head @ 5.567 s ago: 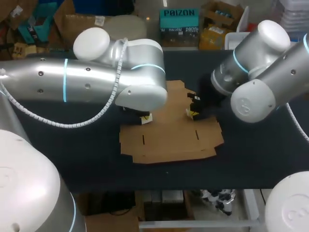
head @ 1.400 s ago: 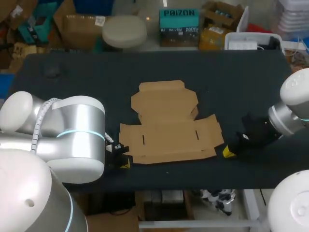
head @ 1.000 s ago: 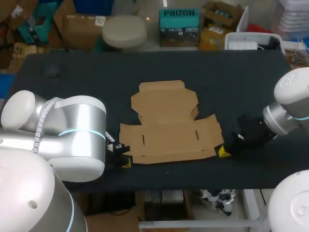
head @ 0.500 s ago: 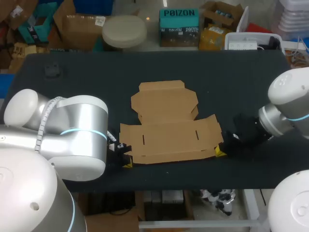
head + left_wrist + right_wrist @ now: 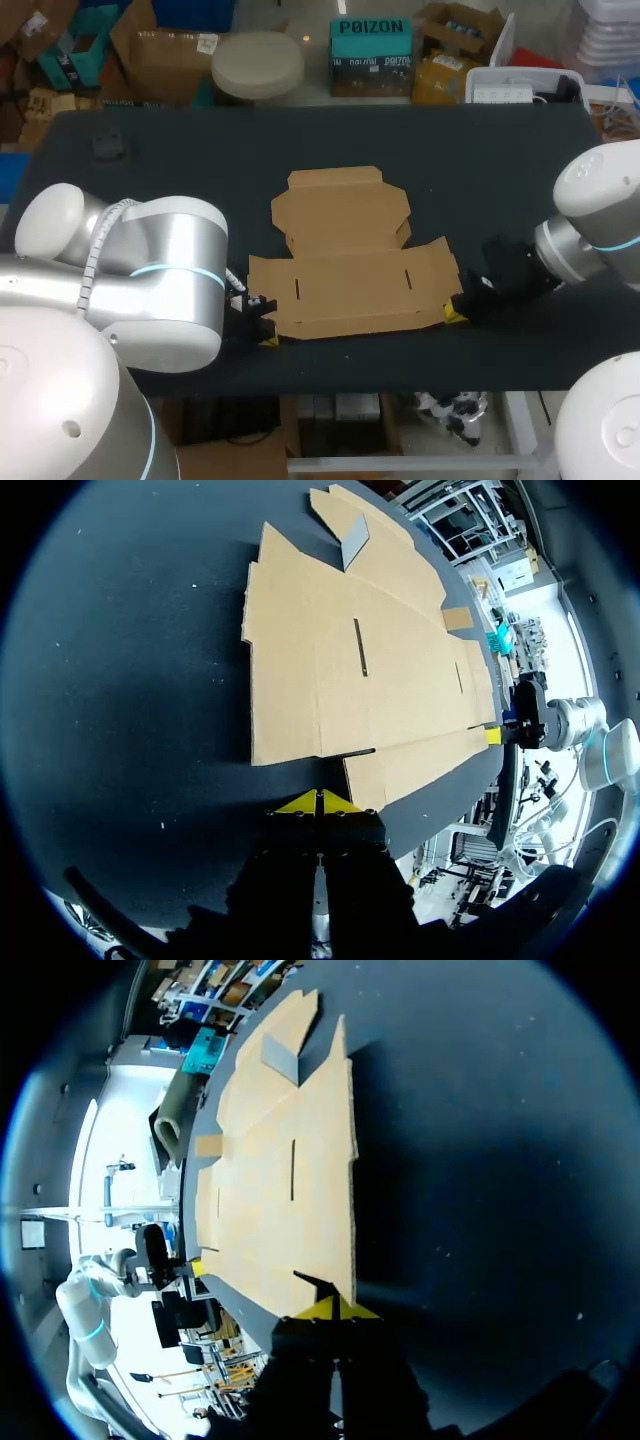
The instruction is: Assemble the packaging by folding the flat box into shape, placing the metal phone stand inside, and closing the box properly
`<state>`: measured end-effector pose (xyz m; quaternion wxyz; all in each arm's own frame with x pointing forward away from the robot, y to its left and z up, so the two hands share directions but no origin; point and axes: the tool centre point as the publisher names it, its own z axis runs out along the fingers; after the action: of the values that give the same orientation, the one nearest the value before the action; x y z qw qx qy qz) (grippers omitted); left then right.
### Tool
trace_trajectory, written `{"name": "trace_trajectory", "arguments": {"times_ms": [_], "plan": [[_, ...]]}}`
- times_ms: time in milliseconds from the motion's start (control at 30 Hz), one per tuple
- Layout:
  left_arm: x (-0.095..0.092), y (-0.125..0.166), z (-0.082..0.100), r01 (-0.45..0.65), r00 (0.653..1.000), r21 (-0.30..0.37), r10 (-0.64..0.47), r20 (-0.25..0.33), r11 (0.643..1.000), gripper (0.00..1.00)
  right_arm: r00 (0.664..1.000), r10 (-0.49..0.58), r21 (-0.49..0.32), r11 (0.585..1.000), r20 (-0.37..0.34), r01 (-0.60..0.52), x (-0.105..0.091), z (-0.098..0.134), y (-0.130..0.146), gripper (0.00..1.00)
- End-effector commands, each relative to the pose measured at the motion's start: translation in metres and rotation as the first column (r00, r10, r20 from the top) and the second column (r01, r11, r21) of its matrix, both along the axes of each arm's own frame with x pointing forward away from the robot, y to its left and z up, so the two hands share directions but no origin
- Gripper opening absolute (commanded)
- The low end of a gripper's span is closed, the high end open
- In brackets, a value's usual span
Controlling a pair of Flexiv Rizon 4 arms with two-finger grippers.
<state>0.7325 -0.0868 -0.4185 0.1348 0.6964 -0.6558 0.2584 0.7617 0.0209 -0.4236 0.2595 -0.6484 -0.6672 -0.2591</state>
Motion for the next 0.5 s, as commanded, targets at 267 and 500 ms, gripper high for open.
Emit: {"name": "trace_trajectory", "arguments": {"times_ms": [267,500], "plan": [[0.0037,-0.0041,0.0030,0.011,1.000,0.007,-0.011,-0.002,1.000,0.00,1.000,0.004,0.010,1.000,0.007,-0.004,-0.0016,0.0027,0.0021,0.00],[0.0051,-0.0059,0.0046,0.021,1.000,0.014,-0.021,0.000,1.000,0.00,1.000,-0.006,0.004,1.000,0.014,0.005,-0.0011,0.0055,0.0041,0.00]]}}
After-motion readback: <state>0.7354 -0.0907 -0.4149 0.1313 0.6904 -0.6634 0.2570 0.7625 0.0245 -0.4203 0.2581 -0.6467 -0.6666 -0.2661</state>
